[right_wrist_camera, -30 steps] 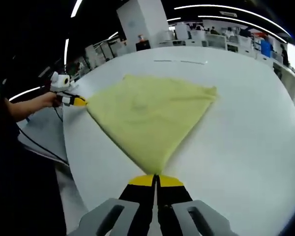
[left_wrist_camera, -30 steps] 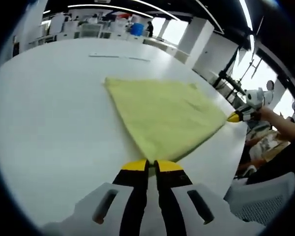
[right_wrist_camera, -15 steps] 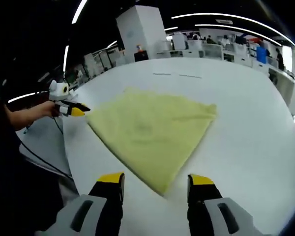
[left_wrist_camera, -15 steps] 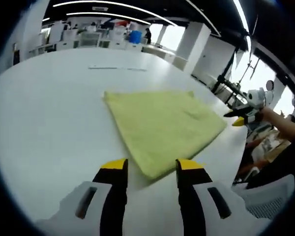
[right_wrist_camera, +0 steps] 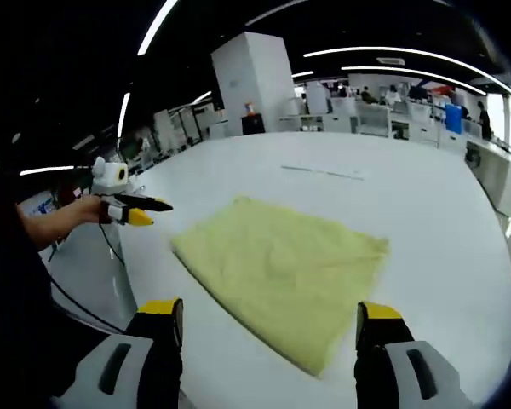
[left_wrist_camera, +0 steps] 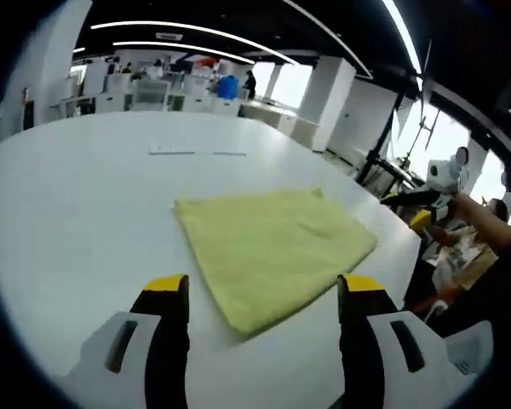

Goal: Fold the garment on the visible template until the final outline fits inside the template.

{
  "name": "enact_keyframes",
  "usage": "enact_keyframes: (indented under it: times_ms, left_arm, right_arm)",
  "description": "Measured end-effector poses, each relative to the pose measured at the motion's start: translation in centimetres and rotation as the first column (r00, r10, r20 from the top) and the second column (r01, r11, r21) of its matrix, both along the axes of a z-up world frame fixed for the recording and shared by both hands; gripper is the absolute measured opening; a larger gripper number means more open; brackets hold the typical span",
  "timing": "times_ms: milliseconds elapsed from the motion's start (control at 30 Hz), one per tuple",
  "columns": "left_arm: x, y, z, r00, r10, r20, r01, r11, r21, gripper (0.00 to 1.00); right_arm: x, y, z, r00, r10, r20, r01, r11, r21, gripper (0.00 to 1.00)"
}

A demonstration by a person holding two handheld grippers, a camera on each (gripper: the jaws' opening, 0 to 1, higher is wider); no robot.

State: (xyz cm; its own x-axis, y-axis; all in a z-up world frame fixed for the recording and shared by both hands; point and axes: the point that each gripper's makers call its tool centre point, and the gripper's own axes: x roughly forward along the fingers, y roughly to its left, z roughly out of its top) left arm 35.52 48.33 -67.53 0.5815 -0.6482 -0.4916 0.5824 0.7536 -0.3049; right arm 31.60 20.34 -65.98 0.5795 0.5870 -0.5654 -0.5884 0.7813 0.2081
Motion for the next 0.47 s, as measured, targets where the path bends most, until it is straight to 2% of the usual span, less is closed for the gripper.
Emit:
enact_keyframes:
  times_ms: [233,467]
  left_arm:
    - [-0.12,-0.13,0.72,1.000,0.013,0.024,-0.013,1.000,-0.010,0.87]
    - [-0.64,-0.62,0.81,0.998,-0.032,0.047,0.030,0.999,0.026,0.98]
  right_arm:
    - [-0.33,0.45,0.56,1.000,-0.027,0.005,0.027,1.000,0.000,0.95]
    - [-0.82,0.21,1.07,0.997,-0.077,0.010,0.076,0.997,0.030,0.99]
